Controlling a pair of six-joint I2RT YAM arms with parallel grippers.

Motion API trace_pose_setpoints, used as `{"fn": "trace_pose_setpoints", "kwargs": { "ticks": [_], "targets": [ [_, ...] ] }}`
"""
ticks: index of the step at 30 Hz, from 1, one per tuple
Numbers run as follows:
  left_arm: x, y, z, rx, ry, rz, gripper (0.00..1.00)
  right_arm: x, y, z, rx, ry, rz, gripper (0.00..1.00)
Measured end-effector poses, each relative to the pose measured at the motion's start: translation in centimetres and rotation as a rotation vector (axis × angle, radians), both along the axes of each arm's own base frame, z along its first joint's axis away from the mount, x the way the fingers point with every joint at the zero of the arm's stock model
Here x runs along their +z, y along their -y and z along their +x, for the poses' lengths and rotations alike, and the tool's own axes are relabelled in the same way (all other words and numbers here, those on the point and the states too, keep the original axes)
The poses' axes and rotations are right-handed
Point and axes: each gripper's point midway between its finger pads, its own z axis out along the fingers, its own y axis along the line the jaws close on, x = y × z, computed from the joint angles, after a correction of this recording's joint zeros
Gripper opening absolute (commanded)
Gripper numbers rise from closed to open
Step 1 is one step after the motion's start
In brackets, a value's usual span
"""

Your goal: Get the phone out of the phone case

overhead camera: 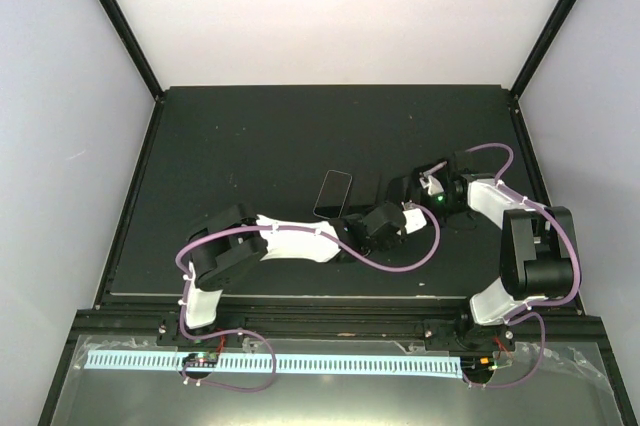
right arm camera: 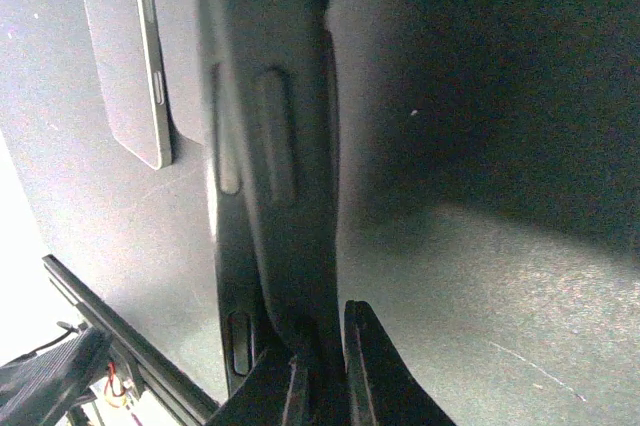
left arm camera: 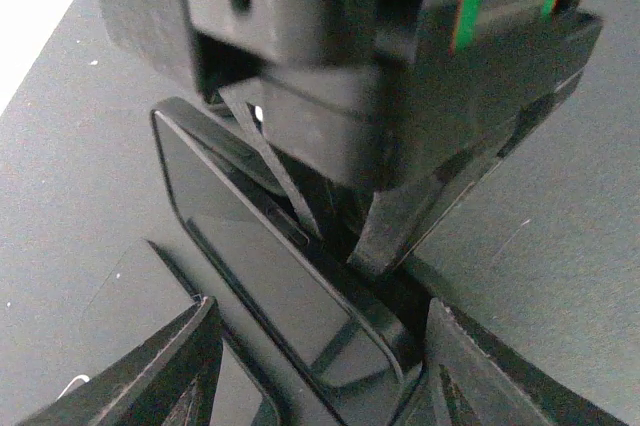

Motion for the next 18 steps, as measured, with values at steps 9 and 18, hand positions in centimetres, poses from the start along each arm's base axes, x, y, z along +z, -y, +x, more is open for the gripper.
{"fn": "trace_pose_setpoints", "kwargs": {
  "ticks": [9,18],
  "targets": [
    [-0.1,-0.5,0.5,0.029,0.033,0.024,0.56,0.2,-0.2,0.2,0.003,0.01,0.016,0.01],
    [-0.2,-1.0,1.2,0.076,0.095,0.06,0.44,0.7,-0.5,0.9,0.007,0.048,0.035,0.01]
  ]
}}
